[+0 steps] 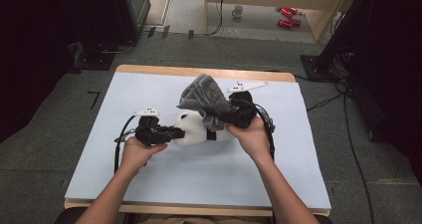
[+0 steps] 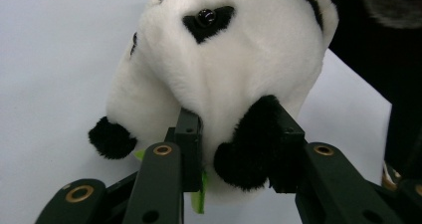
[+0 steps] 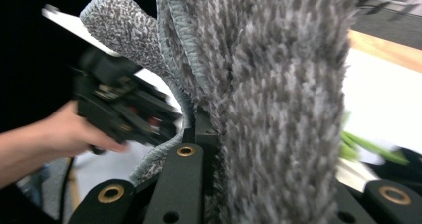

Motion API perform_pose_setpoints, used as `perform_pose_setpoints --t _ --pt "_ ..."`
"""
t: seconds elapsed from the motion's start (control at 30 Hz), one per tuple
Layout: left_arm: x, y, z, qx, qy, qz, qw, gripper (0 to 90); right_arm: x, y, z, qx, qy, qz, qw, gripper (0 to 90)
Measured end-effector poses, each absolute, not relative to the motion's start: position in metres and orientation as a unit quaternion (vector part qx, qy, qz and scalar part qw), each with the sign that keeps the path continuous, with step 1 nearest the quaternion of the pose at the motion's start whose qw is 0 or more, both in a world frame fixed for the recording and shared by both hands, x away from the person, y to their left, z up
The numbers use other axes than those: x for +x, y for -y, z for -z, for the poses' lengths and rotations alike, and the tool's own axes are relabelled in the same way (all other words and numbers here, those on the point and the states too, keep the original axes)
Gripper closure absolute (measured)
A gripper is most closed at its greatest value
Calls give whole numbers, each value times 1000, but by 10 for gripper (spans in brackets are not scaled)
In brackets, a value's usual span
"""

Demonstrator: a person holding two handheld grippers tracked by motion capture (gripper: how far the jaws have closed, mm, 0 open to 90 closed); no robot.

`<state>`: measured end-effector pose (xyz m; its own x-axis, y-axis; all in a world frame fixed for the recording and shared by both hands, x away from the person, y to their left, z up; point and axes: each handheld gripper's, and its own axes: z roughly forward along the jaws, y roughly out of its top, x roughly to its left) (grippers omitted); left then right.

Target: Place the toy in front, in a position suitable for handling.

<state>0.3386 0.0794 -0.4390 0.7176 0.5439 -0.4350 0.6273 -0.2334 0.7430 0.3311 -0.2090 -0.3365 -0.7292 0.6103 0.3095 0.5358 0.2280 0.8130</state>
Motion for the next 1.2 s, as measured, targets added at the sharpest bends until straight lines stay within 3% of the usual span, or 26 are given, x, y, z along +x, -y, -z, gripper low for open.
perform_pose_setpoints --t 0.2,0.43,0.6,0.73,1.07,1.2 --pt "336 -73 440 779 -377 29 500 627 327 181 350 360 -787 -501 -5 799" --pt "335 -71 440 782 -388 20 487 615 334 160 390 376 -795 -474 -43 799" --pt "336 -71 441 784 -385 17 487 611 331 157 388 358 -822 -443 16 799" --pt "337 -71 440 788 -383 14 481 610 331 160 385 357 -829 -429 35 799" --pt "344 -78 441 782 -395 22 481 608 340 190 381 402 -818 -406 61 798" --pt "345 -78 440 783 -393 20 482 607 347 203 382 420 -807 -411 51 799"
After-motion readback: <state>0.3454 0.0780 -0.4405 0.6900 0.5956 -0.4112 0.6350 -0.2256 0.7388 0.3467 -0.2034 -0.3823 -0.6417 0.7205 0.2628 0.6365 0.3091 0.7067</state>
